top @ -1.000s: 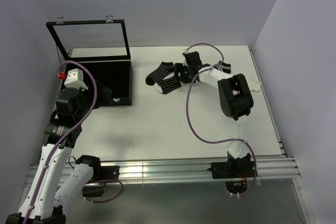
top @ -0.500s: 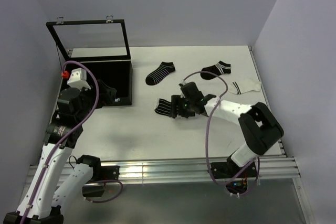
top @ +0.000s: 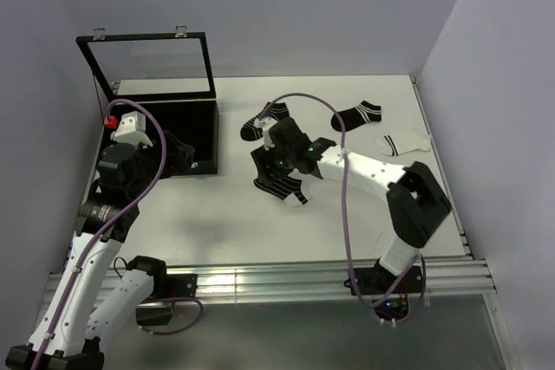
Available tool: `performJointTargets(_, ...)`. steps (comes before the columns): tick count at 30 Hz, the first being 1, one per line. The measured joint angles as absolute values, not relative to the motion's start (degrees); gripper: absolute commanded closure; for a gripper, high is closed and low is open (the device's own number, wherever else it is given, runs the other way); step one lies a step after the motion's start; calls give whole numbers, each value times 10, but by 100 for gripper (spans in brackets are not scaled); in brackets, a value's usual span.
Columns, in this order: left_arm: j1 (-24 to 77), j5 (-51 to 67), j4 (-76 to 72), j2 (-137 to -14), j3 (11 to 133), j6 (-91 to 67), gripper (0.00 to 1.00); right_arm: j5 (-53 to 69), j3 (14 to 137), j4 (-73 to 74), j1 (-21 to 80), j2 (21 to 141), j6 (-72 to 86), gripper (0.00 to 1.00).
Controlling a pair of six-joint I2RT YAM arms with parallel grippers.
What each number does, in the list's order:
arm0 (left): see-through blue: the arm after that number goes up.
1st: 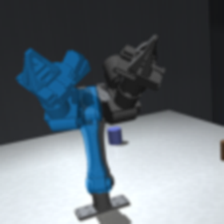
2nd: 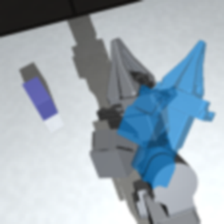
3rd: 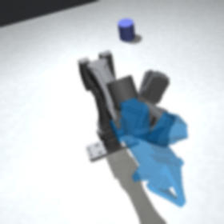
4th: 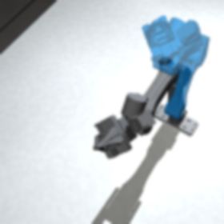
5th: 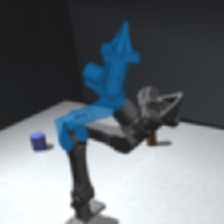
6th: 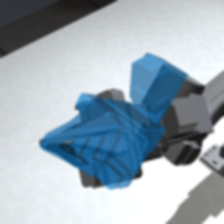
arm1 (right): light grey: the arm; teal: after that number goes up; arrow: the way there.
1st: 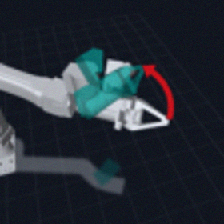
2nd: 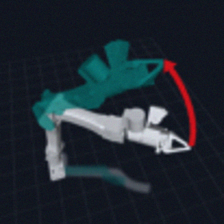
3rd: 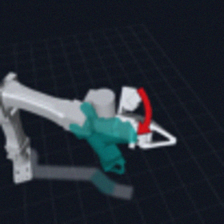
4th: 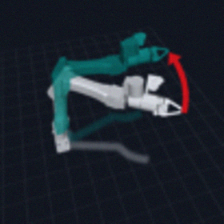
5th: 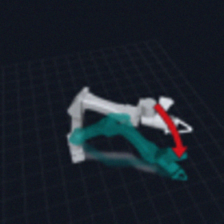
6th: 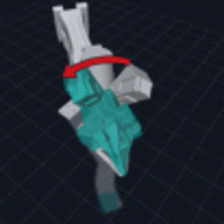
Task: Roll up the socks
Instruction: Adjust the sock at the center of the board.
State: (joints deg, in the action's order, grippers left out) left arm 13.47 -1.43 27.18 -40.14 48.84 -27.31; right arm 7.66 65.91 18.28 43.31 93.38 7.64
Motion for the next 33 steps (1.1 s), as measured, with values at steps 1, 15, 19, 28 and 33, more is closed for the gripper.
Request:
performJointTargets(1,135,-15,272,-401,488,-273,3,88,676,185,433,957,64,31)
performJointTargets(15,135,-30,272,-401,486,-277,3,161,761,139,409,1145,57,30)
performJointTargets(19,135,-29,271,-404,480,-277,3,143,732,92,355,1137,100,30)
performJointTargets(28,135,-17,259,-429,479,-284,3,98,618,60,244,1038,182,30)
performJointTargets(33,135,-5,240,-437,472,-298,1,81,560,53,254,917,194,30)
